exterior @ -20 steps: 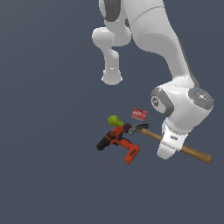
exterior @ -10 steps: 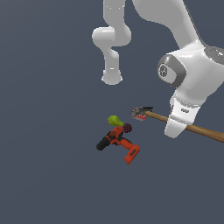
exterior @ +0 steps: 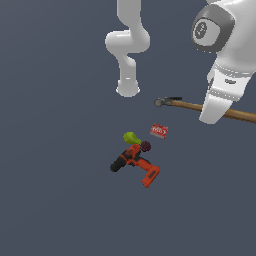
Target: Pick up a designated object from a clutter of objects.
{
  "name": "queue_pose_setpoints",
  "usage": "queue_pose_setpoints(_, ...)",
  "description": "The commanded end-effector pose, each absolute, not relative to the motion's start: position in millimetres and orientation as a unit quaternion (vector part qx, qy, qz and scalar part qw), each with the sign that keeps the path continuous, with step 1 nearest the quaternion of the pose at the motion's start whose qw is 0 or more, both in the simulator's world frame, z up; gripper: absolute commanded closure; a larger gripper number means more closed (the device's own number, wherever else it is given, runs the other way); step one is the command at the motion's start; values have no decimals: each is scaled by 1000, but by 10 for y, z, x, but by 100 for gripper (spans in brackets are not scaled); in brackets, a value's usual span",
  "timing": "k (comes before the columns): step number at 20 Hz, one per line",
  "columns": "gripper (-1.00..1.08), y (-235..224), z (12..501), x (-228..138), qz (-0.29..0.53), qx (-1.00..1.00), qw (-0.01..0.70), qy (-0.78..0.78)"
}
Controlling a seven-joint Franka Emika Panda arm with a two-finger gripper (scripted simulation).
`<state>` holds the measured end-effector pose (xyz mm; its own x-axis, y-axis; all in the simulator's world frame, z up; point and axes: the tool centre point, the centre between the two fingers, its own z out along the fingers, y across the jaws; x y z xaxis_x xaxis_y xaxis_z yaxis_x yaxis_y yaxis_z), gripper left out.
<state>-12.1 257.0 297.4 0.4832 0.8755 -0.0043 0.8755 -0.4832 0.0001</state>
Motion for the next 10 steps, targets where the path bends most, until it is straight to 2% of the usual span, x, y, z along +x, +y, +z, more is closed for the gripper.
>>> queue_pose_setpoints(1, 108, 2593, 3219, -225, 0, 861, 1, 508)
queue_pose_setpoints(10, 108, 2646, 3798, -461, 0, 861, 0, 508)
